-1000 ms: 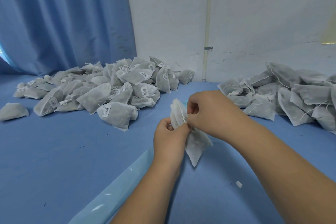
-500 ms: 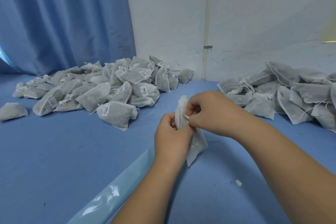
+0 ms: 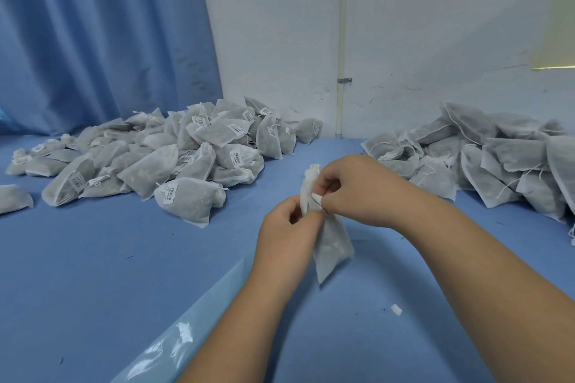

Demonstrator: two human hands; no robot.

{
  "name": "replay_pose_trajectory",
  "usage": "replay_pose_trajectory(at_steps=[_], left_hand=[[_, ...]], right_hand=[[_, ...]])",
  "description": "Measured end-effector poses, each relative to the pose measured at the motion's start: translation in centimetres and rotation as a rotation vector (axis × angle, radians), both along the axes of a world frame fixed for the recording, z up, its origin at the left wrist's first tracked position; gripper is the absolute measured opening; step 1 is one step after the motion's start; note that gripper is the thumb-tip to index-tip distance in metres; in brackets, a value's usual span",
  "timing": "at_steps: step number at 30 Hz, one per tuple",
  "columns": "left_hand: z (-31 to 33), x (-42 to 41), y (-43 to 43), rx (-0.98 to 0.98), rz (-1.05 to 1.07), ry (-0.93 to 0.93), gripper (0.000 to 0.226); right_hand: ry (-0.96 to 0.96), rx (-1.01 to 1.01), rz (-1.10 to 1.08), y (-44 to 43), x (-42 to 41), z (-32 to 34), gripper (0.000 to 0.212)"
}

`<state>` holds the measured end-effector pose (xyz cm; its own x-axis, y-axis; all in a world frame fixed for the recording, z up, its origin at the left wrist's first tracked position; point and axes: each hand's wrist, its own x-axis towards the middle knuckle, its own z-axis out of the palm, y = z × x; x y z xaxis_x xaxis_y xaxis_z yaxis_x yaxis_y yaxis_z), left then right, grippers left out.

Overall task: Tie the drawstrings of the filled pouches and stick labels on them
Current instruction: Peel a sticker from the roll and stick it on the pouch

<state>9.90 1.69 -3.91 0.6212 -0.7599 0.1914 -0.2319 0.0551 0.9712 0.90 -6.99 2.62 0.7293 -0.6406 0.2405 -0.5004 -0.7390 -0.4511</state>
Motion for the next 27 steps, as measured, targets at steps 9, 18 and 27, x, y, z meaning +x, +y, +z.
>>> replay_pose_trajectory(at_steps=[9,18,27], left_hand=[[-0.4,0.4,-0.2,0.011,0.105,0.074,0.020],[-0.3,0.6,0.0,-0.024,0.089,0.213,0.020],[-0.6,1.5,-0.3,-0.087,0.179,0.467,0.021]], right_hand=[[0.056,-0.104,0.065,0.8,0.6,-0.3,0.019],[0.082,-0.057,0.126,0.6,0.4,-0.3,0.019],[0.162,-0.029,0.220,1.2,0.3,-0.2,0.027]])
